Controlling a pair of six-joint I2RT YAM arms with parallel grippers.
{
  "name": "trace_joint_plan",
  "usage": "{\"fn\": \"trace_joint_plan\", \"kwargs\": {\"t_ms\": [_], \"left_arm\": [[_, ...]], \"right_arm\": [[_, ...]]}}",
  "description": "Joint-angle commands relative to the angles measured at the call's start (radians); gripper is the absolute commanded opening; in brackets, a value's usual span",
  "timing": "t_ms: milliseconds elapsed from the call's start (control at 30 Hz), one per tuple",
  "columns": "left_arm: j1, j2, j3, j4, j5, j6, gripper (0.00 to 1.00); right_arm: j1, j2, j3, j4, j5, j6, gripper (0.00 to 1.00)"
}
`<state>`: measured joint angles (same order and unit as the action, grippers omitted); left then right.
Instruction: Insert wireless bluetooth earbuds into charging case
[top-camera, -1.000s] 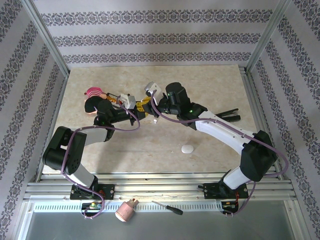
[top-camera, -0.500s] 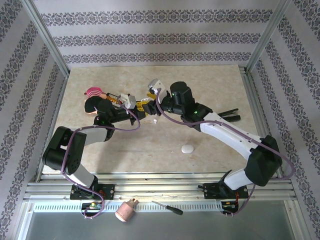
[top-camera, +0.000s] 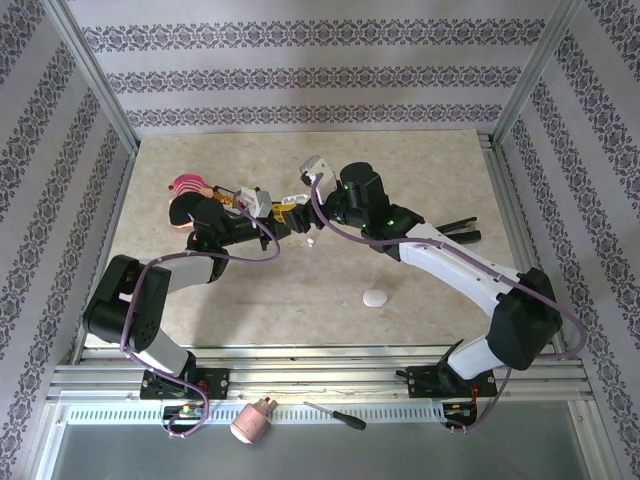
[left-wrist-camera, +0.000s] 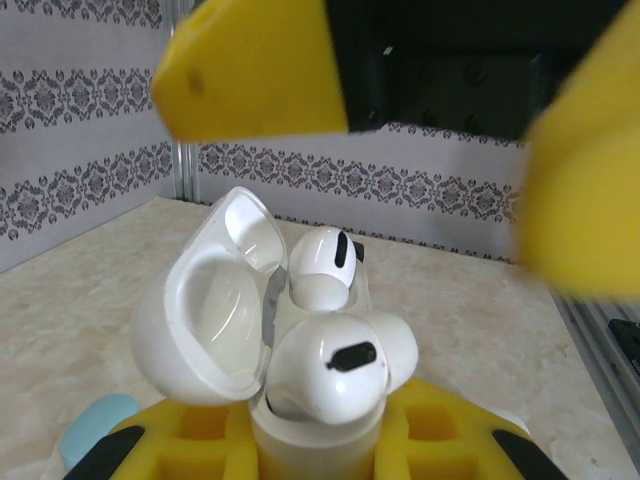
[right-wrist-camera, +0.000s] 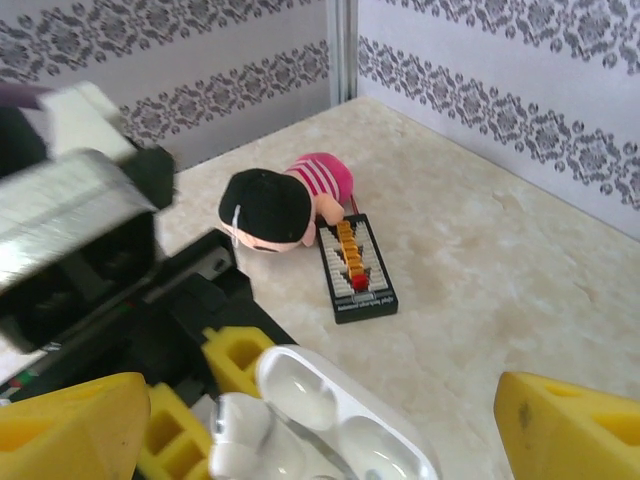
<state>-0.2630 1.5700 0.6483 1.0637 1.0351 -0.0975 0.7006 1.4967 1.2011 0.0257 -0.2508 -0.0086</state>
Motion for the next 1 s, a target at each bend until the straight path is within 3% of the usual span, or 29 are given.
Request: {"fn": "trace_joint_plan", "kwargs": {"t_ms": [0, 700, 967], "left_arm": [[-0.013, -0.034, 0.024, -0.005, 0.000, 0.024, 0.03], [-0.012, -0.044, 0.024, -0.024, -0.006, 0.036, 0.03], [-0.012, -0.049, 0.023, -0.024, -0.005, 0.038, 0.03]], "right_arm": [[-0.012, 0.024, -0.006, -0.014, 0.033, 0.020, 0.89], [-0.037, -0.022, -0.038, -0.019, 0.089, 0.032, 0.86], [-0.043, -0.036, -0.035, -0.026, 0.049, 0.037, 0.86]]}}
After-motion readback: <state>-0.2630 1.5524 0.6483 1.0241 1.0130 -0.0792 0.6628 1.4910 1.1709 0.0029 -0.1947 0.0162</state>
